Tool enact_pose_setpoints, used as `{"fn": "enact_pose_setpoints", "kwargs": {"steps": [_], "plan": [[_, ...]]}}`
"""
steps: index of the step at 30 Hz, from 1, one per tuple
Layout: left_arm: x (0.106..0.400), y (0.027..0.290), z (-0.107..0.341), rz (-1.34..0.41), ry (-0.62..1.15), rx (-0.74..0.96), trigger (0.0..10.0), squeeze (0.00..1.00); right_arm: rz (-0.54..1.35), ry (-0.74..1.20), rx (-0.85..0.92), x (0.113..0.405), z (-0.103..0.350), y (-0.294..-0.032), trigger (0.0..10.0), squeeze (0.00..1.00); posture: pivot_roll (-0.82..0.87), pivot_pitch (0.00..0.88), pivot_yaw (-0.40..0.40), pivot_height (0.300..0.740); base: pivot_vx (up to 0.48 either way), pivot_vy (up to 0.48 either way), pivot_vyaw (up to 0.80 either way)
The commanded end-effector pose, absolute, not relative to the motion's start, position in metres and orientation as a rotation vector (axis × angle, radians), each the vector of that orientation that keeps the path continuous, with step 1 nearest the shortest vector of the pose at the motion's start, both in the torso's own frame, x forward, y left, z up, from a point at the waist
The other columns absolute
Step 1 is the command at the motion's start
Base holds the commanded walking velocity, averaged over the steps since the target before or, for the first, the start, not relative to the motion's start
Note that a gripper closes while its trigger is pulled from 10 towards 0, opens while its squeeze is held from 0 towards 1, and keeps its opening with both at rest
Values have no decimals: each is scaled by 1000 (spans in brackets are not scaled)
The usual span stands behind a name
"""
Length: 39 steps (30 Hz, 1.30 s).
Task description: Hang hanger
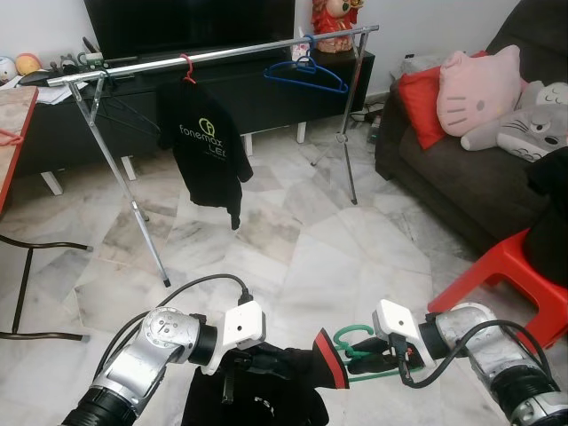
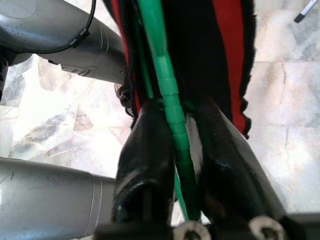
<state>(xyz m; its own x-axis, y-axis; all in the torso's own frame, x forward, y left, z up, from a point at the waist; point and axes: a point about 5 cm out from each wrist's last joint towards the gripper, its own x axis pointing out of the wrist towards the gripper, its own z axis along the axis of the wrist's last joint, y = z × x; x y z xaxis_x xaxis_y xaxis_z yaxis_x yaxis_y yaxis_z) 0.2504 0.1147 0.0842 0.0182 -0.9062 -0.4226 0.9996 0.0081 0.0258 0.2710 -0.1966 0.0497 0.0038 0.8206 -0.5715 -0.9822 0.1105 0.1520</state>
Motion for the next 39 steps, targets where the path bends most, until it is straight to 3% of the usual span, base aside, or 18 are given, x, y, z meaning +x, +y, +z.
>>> {"fn": "enact_pose_setpoints", "kwargs": {"steps": [1,21,30,31,32,33,39], "plan": [[252,107,94,-1566,267,395,10000,0,1425,573,-343,278,56,-196,0,0,-82,0,-39,740,0,0,0],[257,105,102,-1592,248,438,10000,0,1430,545,-301,277,53,-188,0,0,-76,0,-38,740,0,0,0],[265,104,114,-1619,218,474,10000,0,1333,483,-293,282,54,-186,0,0,-81,0,-14,740,0,0,0],[265,103,115,-1621,213,479,10000,188,1323,479,-292,282,53,-186,0,0,-81,0,-14,740,0,0,0],[266,103,116,-1622,206,486,10000,506,1313,475,-291,282,53,-186,0,0,-79,0,-9,740,0,0,0],[267,102,117,-1621,200,490,10000,1000,1305,472,-288,282,52,-186,0,0,-79,0,-9,740,0,0,0],[271,100,124,-1620,177,503,10000,1000,1246,436,-290,285,52,-183,0,0,-80,0,-2,740,0,0,0]]}}
